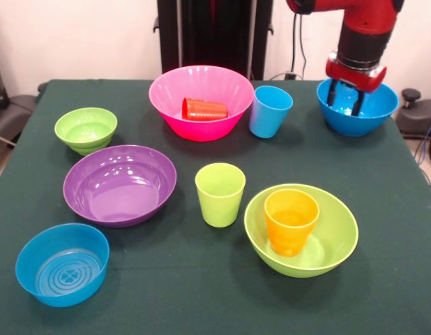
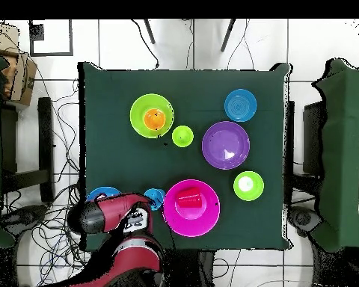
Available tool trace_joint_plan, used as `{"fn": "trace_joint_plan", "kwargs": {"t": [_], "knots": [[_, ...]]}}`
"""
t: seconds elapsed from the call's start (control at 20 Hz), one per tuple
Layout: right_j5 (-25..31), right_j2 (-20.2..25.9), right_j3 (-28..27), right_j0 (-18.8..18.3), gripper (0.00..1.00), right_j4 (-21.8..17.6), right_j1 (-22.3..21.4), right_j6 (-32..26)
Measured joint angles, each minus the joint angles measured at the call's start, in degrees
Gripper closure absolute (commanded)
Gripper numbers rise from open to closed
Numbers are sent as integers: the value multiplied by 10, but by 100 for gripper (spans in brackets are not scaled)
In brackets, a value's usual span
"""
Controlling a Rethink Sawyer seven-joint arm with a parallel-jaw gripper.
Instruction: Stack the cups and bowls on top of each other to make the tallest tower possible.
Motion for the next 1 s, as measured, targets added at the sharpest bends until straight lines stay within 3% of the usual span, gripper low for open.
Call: {"fn": "trace_joint_plan", "kwargs": {"t": [1.0], "knots": [[0, -36, 0, 6, 0, 0, -3, 0]]}}
